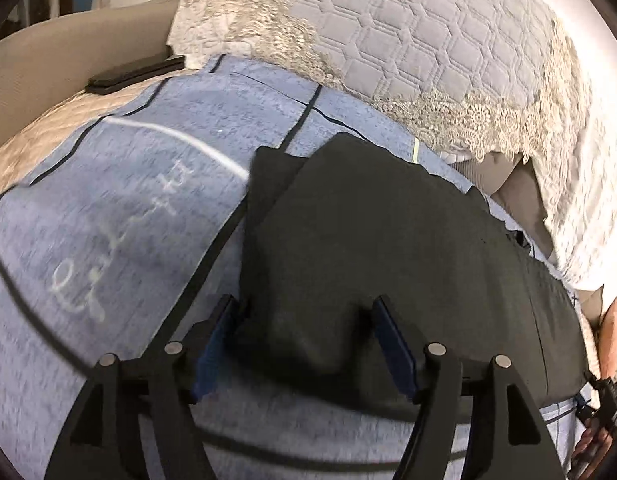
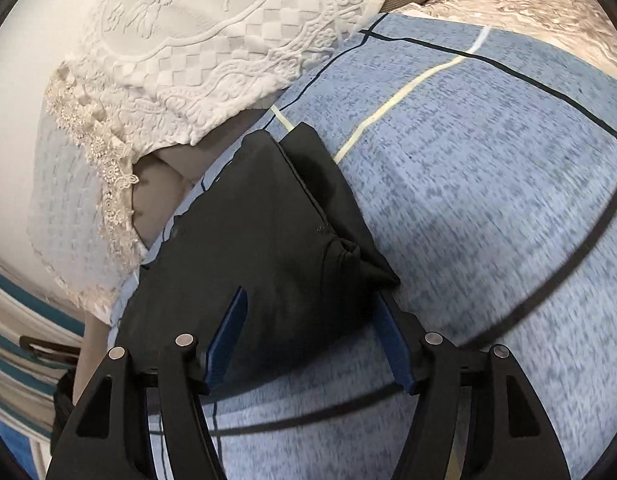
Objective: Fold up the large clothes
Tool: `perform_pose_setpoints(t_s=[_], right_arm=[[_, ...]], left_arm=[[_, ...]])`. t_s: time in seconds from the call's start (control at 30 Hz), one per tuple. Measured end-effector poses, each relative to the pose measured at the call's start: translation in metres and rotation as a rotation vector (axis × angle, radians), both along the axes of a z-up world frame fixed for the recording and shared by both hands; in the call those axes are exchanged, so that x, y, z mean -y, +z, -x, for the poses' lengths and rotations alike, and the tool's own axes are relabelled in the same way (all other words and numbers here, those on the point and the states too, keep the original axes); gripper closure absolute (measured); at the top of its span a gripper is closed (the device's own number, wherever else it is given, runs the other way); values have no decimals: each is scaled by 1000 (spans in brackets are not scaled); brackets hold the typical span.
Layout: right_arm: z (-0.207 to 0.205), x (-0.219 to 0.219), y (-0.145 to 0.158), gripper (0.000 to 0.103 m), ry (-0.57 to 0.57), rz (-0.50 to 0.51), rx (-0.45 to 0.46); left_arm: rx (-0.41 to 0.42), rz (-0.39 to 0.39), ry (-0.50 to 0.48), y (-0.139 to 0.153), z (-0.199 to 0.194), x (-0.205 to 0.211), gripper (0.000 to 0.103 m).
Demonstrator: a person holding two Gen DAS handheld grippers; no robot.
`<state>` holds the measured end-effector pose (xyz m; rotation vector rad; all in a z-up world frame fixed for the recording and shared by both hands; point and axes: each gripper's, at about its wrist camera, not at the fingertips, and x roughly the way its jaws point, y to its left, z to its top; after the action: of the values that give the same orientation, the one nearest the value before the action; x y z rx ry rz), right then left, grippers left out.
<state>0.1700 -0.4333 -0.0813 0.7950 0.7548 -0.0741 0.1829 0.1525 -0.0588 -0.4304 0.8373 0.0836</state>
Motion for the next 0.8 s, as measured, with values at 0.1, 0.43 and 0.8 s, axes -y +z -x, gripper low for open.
perform_pose_setpoints(t_s=[0.1, 0.43, 0.8], right_arm=[[-6, 3, -2, 38, -10, -1, 12], [-20, 3, -2, 37, -13, 96, 5], [-19, -4, 23, 83, 48, 94, -54]], left_arm=[[-11, -20, -12, 0, -9, 2, 30], [-27, -86, -15, -3, -23, 11, 34], [-48, -205, -29, 22, -22, 19, 87]])
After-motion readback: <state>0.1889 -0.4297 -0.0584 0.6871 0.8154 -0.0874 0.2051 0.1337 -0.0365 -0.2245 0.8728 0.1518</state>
